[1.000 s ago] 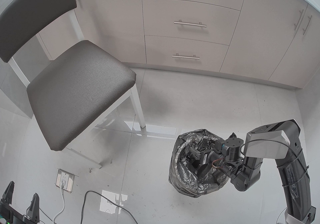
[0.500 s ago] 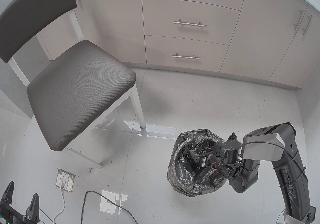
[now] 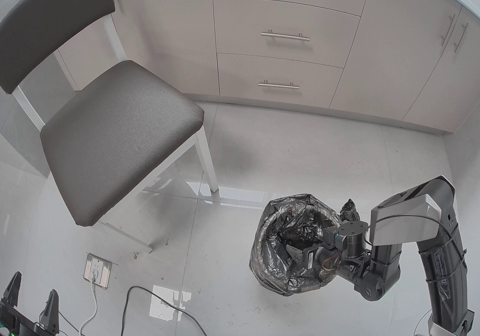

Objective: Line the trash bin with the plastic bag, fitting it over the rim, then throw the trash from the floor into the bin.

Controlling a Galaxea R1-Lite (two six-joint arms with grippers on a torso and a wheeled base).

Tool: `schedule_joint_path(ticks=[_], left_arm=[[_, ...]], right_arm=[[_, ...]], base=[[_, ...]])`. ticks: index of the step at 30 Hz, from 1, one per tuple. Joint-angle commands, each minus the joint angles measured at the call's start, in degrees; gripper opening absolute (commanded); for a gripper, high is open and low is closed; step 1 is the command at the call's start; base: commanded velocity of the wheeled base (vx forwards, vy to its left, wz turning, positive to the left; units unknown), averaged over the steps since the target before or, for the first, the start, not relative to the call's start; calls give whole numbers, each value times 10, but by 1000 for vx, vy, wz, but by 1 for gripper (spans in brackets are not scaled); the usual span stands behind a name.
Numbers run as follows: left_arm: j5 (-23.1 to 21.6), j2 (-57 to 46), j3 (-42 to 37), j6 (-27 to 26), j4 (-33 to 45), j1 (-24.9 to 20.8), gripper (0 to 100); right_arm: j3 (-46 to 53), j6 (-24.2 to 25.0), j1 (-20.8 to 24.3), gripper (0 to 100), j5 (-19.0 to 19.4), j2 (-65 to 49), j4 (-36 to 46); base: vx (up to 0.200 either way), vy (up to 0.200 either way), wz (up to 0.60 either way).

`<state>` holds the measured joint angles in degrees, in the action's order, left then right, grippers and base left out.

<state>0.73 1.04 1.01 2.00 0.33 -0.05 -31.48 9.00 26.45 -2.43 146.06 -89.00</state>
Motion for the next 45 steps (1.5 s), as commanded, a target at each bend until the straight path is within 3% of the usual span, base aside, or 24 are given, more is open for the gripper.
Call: schedule_joint_path(ticks=[1,15,24,45], left_arm=[[1,-9,-8,0,0,0,100],[0,-9,-8,0,0,0,100],[0,-9,-8,0,0,0,100],[0,-9,-8,0,0,0,100]], right_arm=[[51,-1,29,100,-1,-31,-10],[55,-3,44,100,-12,-2,-10],[37,-29,44,100,-21,29,-10],[23,-27,43,100,-26,34,-10]], base=[[0,0,0],[0,0,0],[0,0,0],[0,0,0]])
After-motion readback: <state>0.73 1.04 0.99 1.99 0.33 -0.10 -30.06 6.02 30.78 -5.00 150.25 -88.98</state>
